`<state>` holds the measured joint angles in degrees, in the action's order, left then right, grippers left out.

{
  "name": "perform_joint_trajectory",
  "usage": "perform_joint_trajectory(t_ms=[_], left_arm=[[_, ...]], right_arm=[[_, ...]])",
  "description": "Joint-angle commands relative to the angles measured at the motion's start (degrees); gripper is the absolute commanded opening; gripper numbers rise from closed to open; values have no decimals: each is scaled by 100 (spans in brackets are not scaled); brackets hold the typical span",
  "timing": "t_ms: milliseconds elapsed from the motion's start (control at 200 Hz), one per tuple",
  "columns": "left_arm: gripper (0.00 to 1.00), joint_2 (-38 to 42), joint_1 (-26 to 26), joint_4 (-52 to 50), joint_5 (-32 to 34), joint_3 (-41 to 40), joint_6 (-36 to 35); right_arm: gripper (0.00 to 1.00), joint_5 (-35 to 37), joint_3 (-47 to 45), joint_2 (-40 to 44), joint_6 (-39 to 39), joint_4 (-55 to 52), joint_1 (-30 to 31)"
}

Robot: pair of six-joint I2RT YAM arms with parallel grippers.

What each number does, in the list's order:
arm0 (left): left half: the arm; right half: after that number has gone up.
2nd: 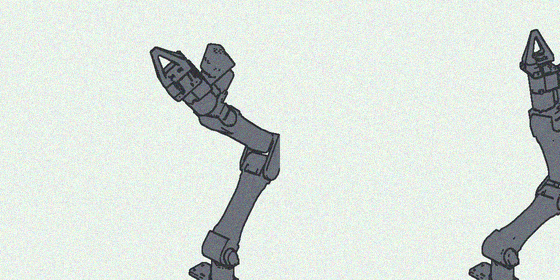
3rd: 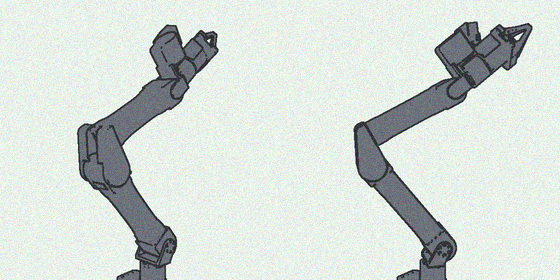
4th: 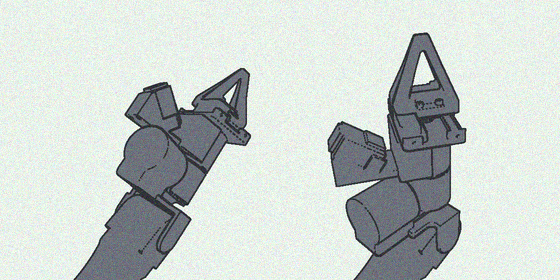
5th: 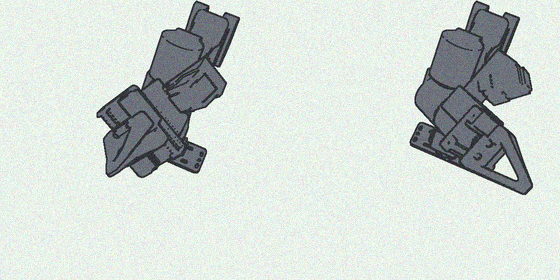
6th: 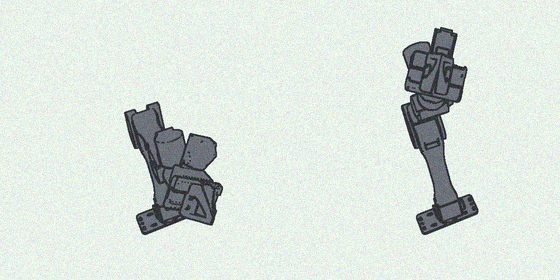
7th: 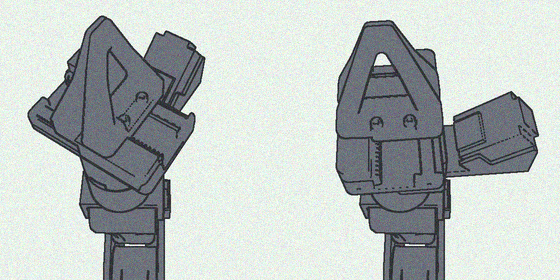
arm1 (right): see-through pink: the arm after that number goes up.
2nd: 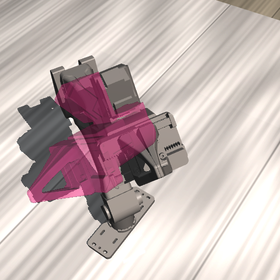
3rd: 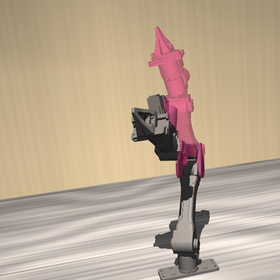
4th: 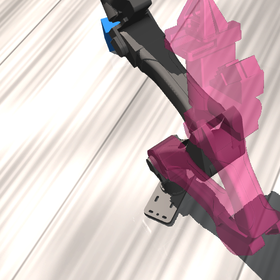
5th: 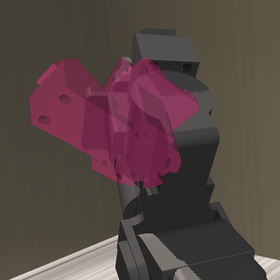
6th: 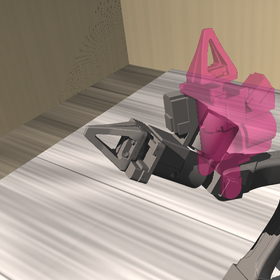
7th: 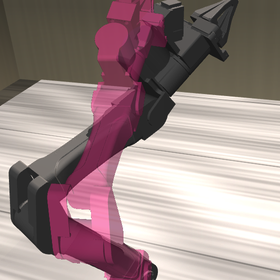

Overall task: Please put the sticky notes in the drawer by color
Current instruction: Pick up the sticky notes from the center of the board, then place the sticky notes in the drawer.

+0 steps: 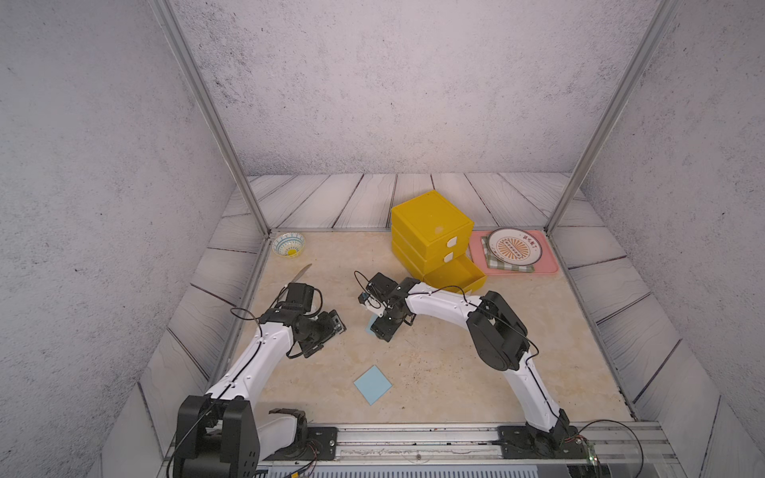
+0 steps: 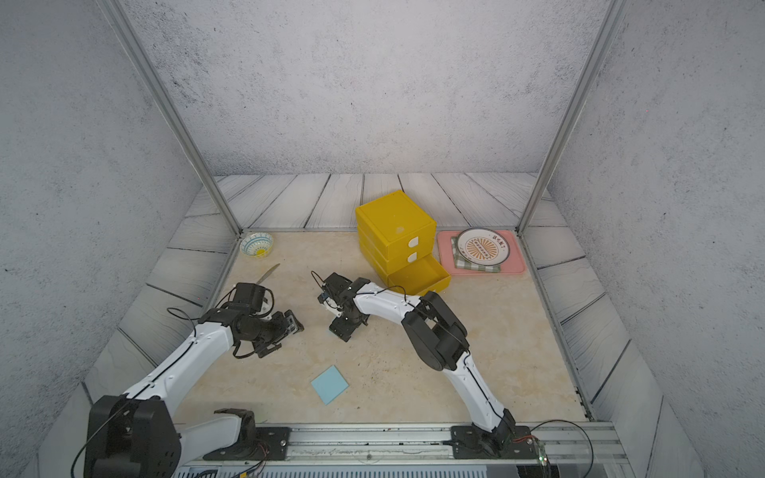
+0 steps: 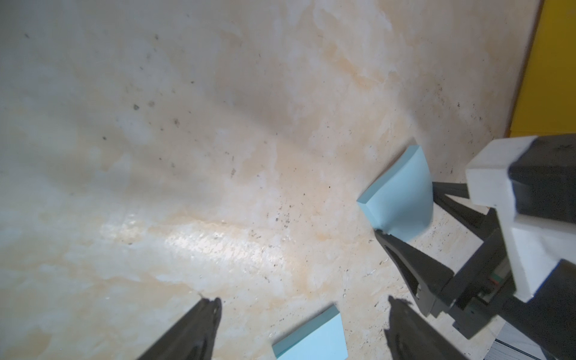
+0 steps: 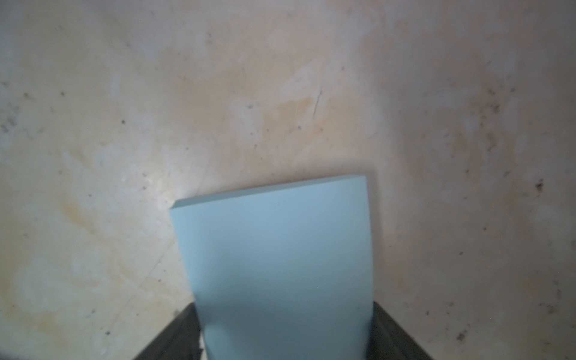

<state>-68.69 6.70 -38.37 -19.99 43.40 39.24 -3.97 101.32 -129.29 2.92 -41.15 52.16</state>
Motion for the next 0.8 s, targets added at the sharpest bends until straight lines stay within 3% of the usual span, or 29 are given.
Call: perform_joint_trajectory(t_ms=[0,355,605,796], left_arm=[[89,-103,-63,21,-96,17,-36],[88,-305,-23,170,-629,243,-265],[88,-708,220,309,-814,606,-230],[88,-1045,471,228,-824,1016,-291]], right_arm=[[62,-21,-442,13,-120,-270,30],[60,108,-1351,2223,-834,-65,-383],[61,-39,-1946,3689,-1092,-453,-1815],[64,151,-2008,3651,-1106,-72,-2706]])
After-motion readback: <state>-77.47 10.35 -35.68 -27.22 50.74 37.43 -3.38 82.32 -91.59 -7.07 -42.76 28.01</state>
